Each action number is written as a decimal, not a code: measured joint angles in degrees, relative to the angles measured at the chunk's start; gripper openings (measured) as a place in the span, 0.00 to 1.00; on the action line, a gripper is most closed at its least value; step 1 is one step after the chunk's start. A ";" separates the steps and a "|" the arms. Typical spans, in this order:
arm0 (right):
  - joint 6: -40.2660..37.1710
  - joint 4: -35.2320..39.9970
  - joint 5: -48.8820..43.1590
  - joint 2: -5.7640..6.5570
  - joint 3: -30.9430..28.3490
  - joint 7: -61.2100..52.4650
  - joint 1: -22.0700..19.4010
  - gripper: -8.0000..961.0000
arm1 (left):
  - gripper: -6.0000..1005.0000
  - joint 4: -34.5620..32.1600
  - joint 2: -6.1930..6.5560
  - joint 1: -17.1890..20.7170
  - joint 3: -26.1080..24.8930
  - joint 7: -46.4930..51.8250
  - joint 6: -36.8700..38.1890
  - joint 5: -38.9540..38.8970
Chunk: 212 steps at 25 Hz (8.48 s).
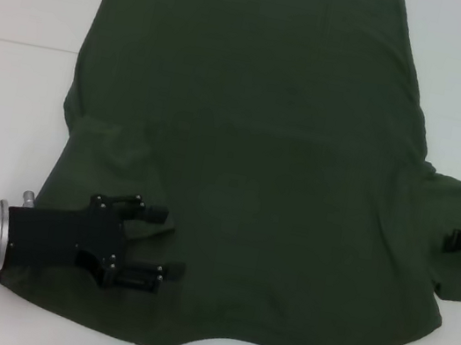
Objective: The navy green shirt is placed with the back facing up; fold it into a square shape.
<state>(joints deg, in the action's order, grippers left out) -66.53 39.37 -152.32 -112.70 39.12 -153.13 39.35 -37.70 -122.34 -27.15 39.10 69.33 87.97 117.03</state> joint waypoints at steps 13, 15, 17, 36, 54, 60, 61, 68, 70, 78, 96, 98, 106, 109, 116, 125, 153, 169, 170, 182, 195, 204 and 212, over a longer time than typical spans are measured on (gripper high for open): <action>-0.26 0.00 0.04 -0.67 -0.01 0.24 1.63 0.96 | 0.88 0.00 -0.08 -0.03 -0.07 -0.12 -0.89 -0.13; -0.21 0.01 -0.12 -0.67 0.04 0.25 1.61 0.96 | 0.88 0.00 -0.09 -0.14 -0.23 -0.11 -0.90 -0.14; -0.19 0.14 -0.19 -0.70 0.60 0.62 1.52 0.95 | 0.88 0.00 -0.08 -0.20 -0.28 -0.10 -0.91 -0.14; 0.09 0.58 -0.44 -0.37 2.98 0.22 1.70 0.31 | 0.88 -0.01 0.00 -0.45 -0.53 0.26 -1.41 -0.13; -3.66 7.23 -0.36 0.28 2.79 2.10 1.12 0.02 | 0.88 -0.01 -0.04 -0.41 -0.67 0.99 -1.39 -0.27; -6.07 11.26 -0.03 0.47 2.79 2.24 0.84 0.02 | 0.88 -0.01 -0.13 -0.44 -0.83 1.46 -1.40 -0.34; -6.29 11.77 -0.02 0.47 2.81 2.31 0.90 0.02 | 0.88 -0.01 -0.13 -0.45 -0.95 1.48 -1.40 -0.37; -7.19 15.13 0.11 0.56 2.24 2.66 1.04 0.02 | 0.88 0.02 -0.10 -0.45 -1.22 1.58 -1.40 -0.40; -7.63 15.52 0.17 0.56 2.29 2.92 1.54 0.02 | 0.88 0.05 -0.09 -0.45 -1.23 1.62 -1.40 -0.40; -8.15 14.53 0.16 -0.56 4.89 3.71 4.72 0.02 | 0.88 0.09 -0.08 -0.32 -1.23 2.30 -1.48 -0.40; -5.89 11.20 -0.42 -4.23 15.29 3.06 11.72 0.02 | 0.88 0.23 -0.08 -0.01 -1.22 2.48 -1.15 -0.40; -5.88 11.19 -0.46 -4.26 15.48 3.05 11.82 0.02 | 0.88 0.26 -0.09 -0.01 -1.22 2.48 -1.17 -0.40; -5.39 9.94 -0.53 -4.24 15.54 3.21 11.68 0.02 | 0.88 0.82 -0.17 -0.14 -1.17 2.48 -1.35 -0.40; -5.28 9.91 -0.53 -4.30 15.55 3.33 11.68 0.02 | 0.88 0.88 -0.17 -0.22 -1.16 2.48 -1.37 -0.40; -5.14 9.82 0.70 -4.47 15.27 3.37 11.87 0.12 | 0.88 0.88 -0.28 -0.17 -1.21 2.48 -1.41 -0.40; -3.95 7.00 11.17 -4.22 15.02 6.60 11.35 0.40 | 0.88 0.87 -0.62 -0.01 -1.23 2.09 -1.49 -0.40; -8.55 -19.91 47.09 -0.20 -10.25 24.16 -13.77 0.96 | 0.88 0.64 -0.36 -0.61 -2.90 4.50 -1.35 -1.27; 4.43 -20.35 46.66 -2.77 -5.82 17.53 -9.21 0.96 | 0.88 0.79 -0.37 -0.63 -2.89 4.35 -1.42 -2.59; 4.77 -20.36 46.67 -2.79 -5.80 17.36 -9.17 0.95 | 0.88 0.79 -0.39 -0.63 -2.89 4.35 -1.43 -2.61; 7.07 -21.02 46.76 -3.44 -4.06 17.08 -7.40 0.95 | 0.88 0.76 -0.64 -0.71 -2.89 4.35 -1.50 -2.96; 9.53 -21.27 46.77 -3.87 -3.43 17.37 -6.65 0.95 | 0.88 0.88 -0.65 -0.59 -2.89 4.42 -1.14 -3.22; 11.79 -21.07 46.77 -3.84 -3.01 17.62 -4.82 0.95 | 0.88 0.88 -0.70 -0.46 -2.89 4.50 -0.97 -3.22; 13.80 -21.00 46.76 -3.89 -2.99 17.70 -3.12 0.95 | 0.88 0.87 -0.70 -0.36 -2.89 4.50 -0.95 -3.29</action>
<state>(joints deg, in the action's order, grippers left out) -52.73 18.37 -105.56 -116.59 36.13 -135.42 36.23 -36.83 -123.05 -27.51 36.21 73.83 87.02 113.73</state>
